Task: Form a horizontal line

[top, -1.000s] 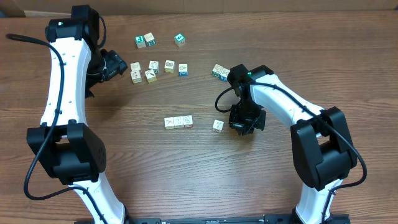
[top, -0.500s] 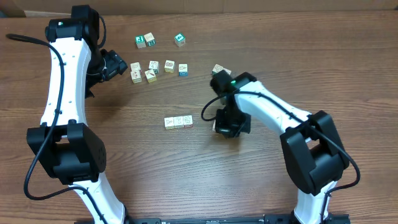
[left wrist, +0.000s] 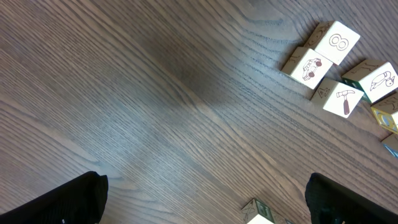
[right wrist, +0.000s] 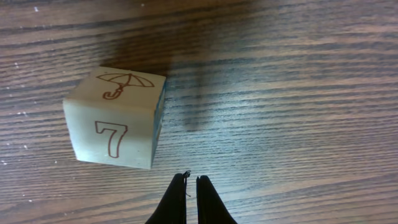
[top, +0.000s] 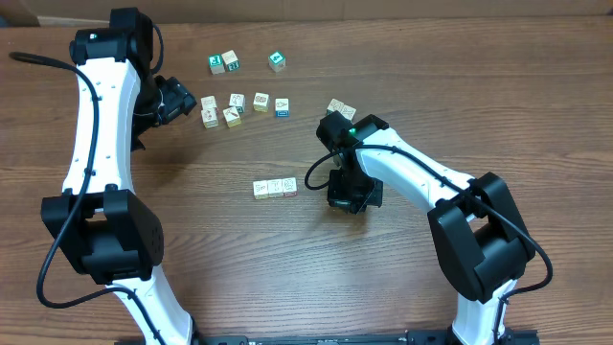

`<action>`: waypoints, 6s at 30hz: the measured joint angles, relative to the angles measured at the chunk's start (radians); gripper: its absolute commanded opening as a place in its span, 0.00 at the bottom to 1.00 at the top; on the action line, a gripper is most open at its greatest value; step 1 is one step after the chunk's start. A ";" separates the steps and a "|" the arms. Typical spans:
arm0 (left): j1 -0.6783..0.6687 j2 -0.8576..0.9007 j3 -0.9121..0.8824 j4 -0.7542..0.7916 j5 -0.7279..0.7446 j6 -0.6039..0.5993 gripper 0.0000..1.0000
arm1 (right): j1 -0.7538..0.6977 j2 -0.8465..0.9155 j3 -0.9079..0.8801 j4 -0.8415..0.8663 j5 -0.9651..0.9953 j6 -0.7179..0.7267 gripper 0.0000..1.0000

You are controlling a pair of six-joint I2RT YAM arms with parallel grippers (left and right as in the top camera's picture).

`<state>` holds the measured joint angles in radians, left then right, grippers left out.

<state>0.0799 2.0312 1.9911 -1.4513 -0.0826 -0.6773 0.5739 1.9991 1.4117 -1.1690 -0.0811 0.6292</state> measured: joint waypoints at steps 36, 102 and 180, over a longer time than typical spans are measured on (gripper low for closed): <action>0.000 0.000 0.000 0.000 0.000 0.000 1.00 | 0.000 0.000 0.000 0.040 0.034 0.000 0.05; 0.000 0.000 0.000 0.000 0.000 0.000 1.00 | 0.000 0.000 0.000 0.100 0.034 0.000 0.10; 0.000 0.000 0.000 0.000 0.000 0.000 1.00 | 0.003 0.000 0.000 0.047 0.055 0.014 0.12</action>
<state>0.0799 2.0312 1.9911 -1.4513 -0.0830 -0.6777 0.5770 1.9991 1.4117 -1.1225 -0.0261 0.6437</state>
